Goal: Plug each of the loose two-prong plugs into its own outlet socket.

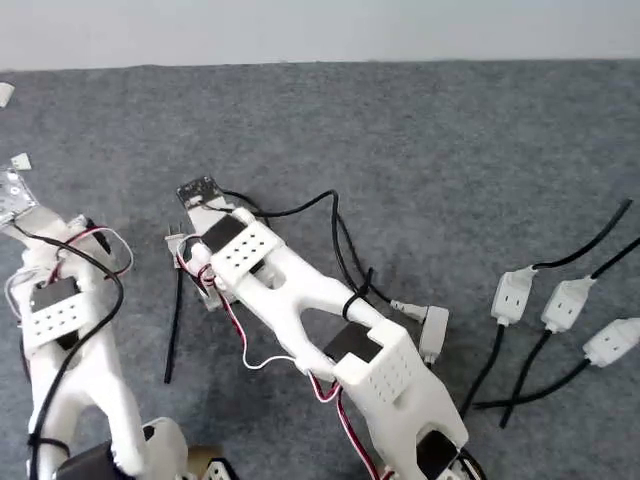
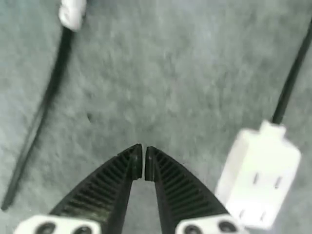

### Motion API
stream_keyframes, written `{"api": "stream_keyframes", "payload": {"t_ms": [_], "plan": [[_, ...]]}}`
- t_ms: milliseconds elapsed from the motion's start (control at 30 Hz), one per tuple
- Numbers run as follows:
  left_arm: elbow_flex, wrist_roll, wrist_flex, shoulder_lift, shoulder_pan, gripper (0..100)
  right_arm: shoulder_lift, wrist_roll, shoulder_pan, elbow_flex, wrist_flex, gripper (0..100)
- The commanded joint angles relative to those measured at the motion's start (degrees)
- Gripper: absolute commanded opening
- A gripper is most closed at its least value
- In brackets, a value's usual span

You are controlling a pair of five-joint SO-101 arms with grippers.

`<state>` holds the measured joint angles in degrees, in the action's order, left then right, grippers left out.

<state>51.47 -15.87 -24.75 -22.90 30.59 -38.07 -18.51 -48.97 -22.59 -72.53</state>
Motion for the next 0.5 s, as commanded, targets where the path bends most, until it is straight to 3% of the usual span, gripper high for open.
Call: {"api": "stream_keyframes", "payload": {"t_ms": [0, 200, 467], "plan": [[-4.44, -1.14, -0.53, 0.62, 2.29, 1, 0.92, -0.88, -2.15, -0.35, 2.33, 2.0], [-8.4, -11.08, -0.35, 3.34, 13.54, 1, 0.48, 0.53, -6.37, -1.14, 4.18, 8.2], [-11.82, -22.42, -0.35, 9.32, 24.44, 1, 0.57, -6.15, -9.54, -1.32, 5.93, 14.4]]}}
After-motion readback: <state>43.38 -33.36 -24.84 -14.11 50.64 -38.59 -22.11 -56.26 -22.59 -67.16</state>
